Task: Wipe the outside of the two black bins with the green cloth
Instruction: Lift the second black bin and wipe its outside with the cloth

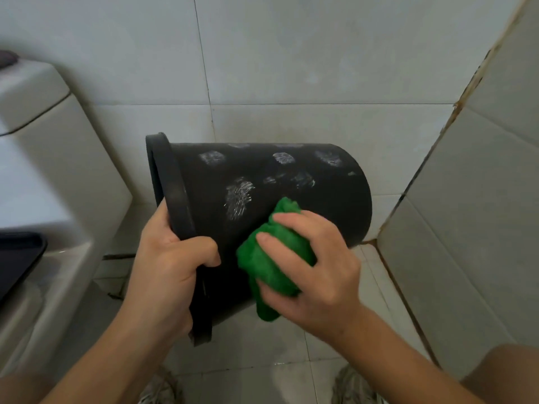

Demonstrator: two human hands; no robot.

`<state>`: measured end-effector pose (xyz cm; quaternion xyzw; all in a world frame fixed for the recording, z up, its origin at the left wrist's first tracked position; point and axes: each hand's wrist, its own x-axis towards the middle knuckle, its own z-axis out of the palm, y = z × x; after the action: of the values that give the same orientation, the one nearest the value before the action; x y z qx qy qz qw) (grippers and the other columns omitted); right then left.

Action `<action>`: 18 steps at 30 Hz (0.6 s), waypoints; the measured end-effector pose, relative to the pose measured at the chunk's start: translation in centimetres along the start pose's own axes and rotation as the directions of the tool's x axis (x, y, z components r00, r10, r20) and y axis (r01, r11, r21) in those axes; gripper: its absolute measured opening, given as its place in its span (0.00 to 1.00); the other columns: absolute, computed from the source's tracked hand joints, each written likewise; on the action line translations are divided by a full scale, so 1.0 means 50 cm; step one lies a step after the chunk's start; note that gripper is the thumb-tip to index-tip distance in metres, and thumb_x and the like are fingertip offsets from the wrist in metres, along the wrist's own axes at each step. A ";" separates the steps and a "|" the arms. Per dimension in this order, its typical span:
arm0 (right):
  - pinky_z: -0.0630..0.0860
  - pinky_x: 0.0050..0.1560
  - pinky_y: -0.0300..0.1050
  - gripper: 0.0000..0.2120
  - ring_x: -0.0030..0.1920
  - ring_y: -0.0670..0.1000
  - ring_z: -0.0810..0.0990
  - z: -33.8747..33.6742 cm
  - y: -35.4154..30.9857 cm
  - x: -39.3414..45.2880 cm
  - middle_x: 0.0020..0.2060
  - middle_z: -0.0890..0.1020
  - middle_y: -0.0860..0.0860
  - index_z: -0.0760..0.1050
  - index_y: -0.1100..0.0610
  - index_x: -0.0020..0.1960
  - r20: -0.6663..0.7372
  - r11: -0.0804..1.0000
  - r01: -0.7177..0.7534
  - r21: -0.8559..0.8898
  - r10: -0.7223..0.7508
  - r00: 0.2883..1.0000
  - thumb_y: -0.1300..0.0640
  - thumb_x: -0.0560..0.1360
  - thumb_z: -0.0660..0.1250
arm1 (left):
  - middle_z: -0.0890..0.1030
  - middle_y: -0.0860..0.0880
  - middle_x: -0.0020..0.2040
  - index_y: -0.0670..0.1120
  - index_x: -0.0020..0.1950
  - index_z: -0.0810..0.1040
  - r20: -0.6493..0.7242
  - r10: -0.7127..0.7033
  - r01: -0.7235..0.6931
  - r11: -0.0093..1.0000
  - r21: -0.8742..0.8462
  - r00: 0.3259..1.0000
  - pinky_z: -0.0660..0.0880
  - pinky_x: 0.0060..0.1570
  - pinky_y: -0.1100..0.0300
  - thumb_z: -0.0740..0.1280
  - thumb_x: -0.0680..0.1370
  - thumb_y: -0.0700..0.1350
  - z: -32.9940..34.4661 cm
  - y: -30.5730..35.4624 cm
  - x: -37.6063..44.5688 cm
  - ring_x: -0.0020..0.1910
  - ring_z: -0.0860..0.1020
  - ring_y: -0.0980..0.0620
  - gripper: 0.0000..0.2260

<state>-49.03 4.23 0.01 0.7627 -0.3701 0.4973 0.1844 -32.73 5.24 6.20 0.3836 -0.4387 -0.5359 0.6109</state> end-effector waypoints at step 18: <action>0.67 0.60 0.29 0.19 0.57 0.46 0.75 -0.011 0.082 0.039 0.58 0.78 0.54 0.79 0.57 0.61 -0.084 0.851 -0.523 0.048 0.525 0.847 0.50 0.74 0.66 | 0.83 0.50 0.38 0.49 0.48 0.79 -0.018 0.029 -0.028 0.998 0.057 0.999 0.78 0.33 0.62 0.59 0.57 0.29 0.012 0.005 -0.005 0.40 0.83 0.51 0.25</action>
<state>-51.98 1.17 1.67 0.6105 -0.5493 0.5684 0.0502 -33.24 5.50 6.59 0.3996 -0.4535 -0.5107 0.6114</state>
